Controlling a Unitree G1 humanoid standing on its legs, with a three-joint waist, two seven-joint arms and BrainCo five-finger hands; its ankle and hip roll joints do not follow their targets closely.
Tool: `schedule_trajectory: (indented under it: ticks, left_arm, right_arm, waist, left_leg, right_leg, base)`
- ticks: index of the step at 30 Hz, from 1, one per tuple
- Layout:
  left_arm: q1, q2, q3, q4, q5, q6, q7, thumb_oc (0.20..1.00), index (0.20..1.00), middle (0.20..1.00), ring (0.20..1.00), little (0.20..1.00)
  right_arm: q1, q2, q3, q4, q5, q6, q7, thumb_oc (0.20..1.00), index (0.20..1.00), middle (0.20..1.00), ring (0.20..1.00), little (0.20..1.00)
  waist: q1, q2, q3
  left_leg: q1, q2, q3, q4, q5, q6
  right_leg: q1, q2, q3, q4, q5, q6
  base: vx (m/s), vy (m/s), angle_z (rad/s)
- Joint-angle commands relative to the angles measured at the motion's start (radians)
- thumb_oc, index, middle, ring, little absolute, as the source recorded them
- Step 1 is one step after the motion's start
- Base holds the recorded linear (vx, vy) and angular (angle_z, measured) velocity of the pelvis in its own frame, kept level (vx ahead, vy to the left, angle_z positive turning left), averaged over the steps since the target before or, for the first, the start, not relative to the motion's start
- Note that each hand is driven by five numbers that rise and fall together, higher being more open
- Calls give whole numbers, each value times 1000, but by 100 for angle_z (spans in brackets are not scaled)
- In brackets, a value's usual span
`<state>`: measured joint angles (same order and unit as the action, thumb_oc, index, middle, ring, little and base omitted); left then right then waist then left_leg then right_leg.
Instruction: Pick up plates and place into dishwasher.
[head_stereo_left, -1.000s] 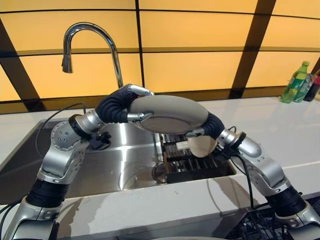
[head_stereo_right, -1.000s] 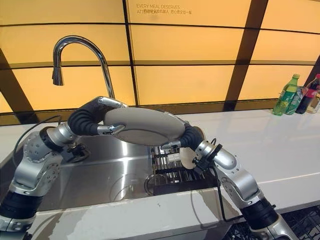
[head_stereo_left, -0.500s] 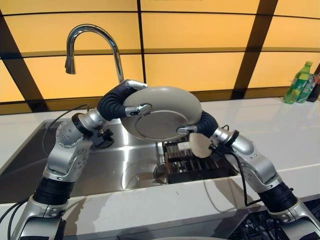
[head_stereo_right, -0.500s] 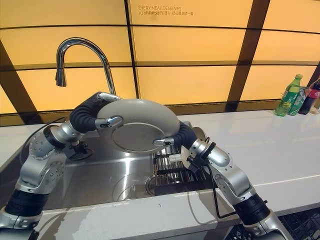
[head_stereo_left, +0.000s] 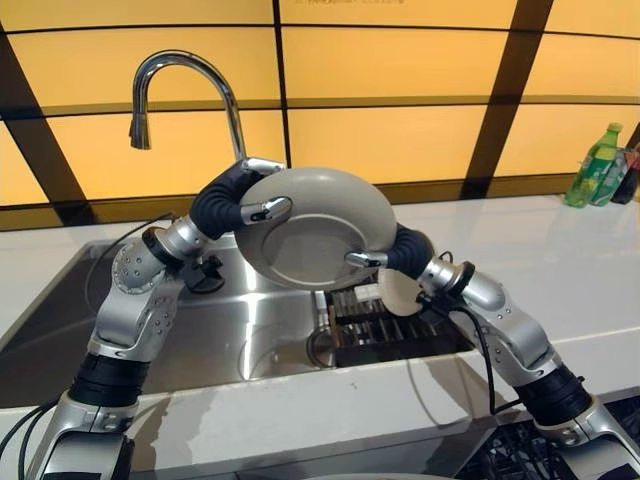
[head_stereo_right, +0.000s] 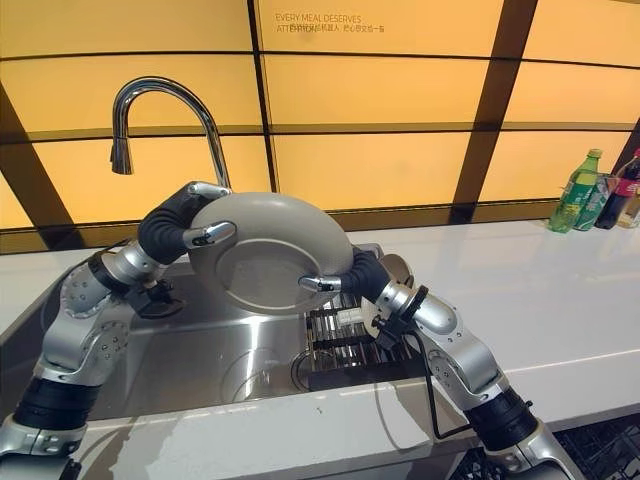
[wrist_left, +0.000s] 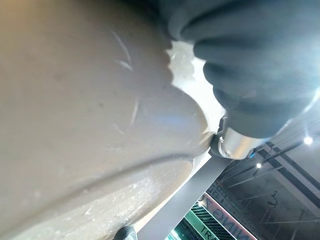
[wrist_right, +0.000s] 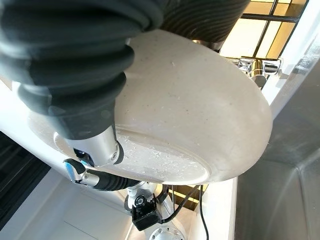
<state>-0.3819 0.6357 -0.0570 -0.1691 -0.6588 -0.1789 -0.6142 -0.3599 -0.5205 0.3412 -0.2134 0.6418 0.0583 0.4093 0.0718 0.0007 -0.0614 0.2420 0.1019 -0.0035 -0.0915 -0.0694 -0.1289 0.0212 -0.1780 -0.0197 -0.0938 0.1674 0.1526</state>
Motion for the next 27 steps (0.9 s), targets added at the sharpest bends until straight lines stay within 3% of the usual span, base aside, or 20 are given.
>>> schedule_trajectory:
  ticks: [1,2,3,4,8,16,27]
  left_arm:
    - [-131,-34,-117,-17,20,6,32,200,200,200,200,200]
    - [-132,-35,-113,-10,15,12,53,363,363,363,363,363]
    - [-132,-36,-109,-5,10,14,74,645,645,645,645,645]
    - [-129,-38,-102,-1,3,15,94,1000,1000,1000,1000,1000]
    - [-112,-52,-69,5,31,6,241,1000,1000,1000,1000,1000]
    - [-35,-63,53,15,121,-94,549,1000,1000,1000,1000,1000]
    - [29,-72,127,1,124,-137,630,1000,1000,1000,1000,1000]
  right_arm:
    - [-148,100,23,-73,47,-39,-34,200,200,200,200,200]
    - [-147,100,20,-70,43,-43,-37,200,200,200,200,200]
    - [-144,99,18,-70,43,-47,-44,200,200,200,200,200]
    - [-141,97,11,-71,42,-50,-50,200,200,200,200,200]
    - [-135,100,-14,-65,14,-57,-84,200,200,200,200,200]
    - [-97,85,-117,-70,-50,-60,-142,200,200,200,200,200]
    - [-37,15,-232,-73,-103,-70,-187,200,200,200,200,200]
  waist:
    - [4,-2,3]
    - [3,-2,3]
    - [2,-2,3]
    - [2,-3,3]
    - [2,-4,1]
    - [-1,-6,4]
    - [-43,-8,12]
  left_leg:
    - [-97,-92,-9,4,34,104]
    - [-97,-91,-7,4,34,103]
    - [-96,-90,-5,4,35,103]
    - [-96,-89,-3,4,35,102]
    - [-94,-87,-3,4,36,101]
    - [-85,-82,-10,4,34,98]
    - [-63,-71,28,4,19,94]
  right_leg:
    - [116,30,-70,7,-146,-37]
    - [117,30,-71,7,-147,-37]
    - [118,31,-72,7,-147,-38]
    - [119,31,-74,7,-149,-38]
    - [124,33,-81,7,-149,-42]
    - [135,42,-84,7,-158,-53]
    - [136,50,-48,7,-158,-54]
  base:
    - [0,0,0]
    - [-35,-4,1]
    - [-40,-8,2]
    - [-40,-13,2]
    - [-19,-10,1]
    - [-14,-14,3]
    - [-6,8,-4]
